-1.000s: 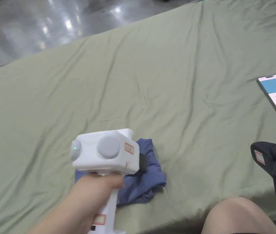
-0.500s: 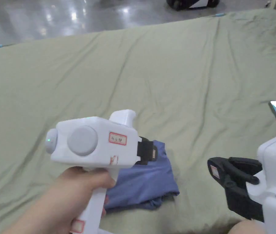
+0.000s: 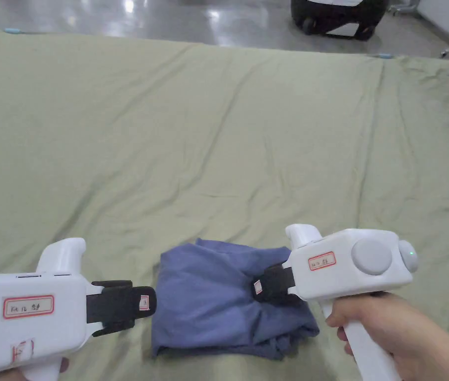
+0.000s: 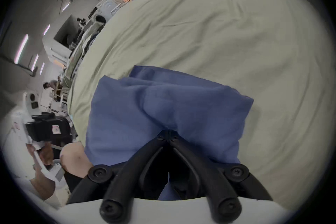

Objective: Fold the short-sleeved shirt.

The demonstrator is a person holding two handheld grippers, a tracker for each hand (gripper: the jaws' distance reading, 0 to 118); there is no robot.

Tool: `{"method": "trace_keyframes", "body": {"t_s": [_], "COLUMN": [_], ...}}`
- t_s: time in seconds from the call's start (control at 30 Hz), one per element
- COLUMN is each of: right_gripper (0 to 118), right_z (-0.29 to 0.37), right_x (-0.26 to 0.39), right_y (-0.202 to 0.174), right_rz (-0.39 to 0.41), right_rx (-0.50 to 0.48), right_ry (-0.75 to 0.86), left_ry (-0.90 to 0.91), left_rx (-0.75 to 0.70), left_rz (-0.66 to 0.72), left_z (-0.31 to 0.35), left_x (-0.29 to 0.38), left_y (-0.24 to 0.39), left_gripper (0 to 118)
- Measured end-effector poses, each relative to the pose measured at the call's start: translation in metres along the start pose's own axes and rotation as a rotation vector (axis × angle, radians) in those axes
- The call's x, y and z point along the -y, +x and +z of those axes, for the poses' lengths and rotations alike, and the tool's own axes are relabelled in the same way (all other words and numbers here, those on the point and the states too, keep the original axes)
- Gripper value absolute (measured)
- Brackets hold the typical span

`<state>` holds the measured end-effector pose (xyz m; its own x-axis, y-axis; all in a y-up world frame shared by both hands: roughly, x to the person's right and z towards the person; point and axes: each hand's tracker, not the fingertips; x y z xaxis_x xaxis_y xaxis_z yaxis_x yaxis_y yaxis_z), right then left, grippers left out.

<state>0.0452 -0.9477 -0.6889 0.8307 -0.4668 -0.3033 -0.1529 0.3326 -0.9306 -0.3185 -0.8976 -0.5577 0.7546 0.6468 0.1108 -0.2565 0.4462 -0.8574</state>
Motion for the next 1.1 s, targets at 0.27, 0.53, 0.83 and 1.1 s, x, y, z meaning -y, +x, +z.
{"method": "trace_keyframes", "body": {"t_s": [0.27, 0.53, 0.83, 1.1], "right_gripper": [0, 0, 0, 0], "right_z": [-0.003, -0.004, -0.002, 0.003], "right_x": [0.008, 0.01, 0.008, 0.012], "right_y": [0.001, -0.027, -0.031, -0.027], "right_rz": [0.039, 0.102, 0.126, 0.073], "right_rx": [-0.001, 0.117, 0.134, 0.101], "right_ry": [-0.018, -0.025, -0.036, -0.02], "left_ry": [-0.149, -0.182, -0.189, -0.14], "left_rx": [0.152, -0.041, 0.063, 0.256], "left_rz": [0.124, -0.021, 0.157, 0.146], "left_z": [-0.067, -0.087, -0.071, -0.106], "left_x": [-0.031, -0.035, -0.048, -0.035], "left_y": [-0.032, -0.011, -0.057, -0.045], "left_gripper": [70, 100, 102, 111]}}
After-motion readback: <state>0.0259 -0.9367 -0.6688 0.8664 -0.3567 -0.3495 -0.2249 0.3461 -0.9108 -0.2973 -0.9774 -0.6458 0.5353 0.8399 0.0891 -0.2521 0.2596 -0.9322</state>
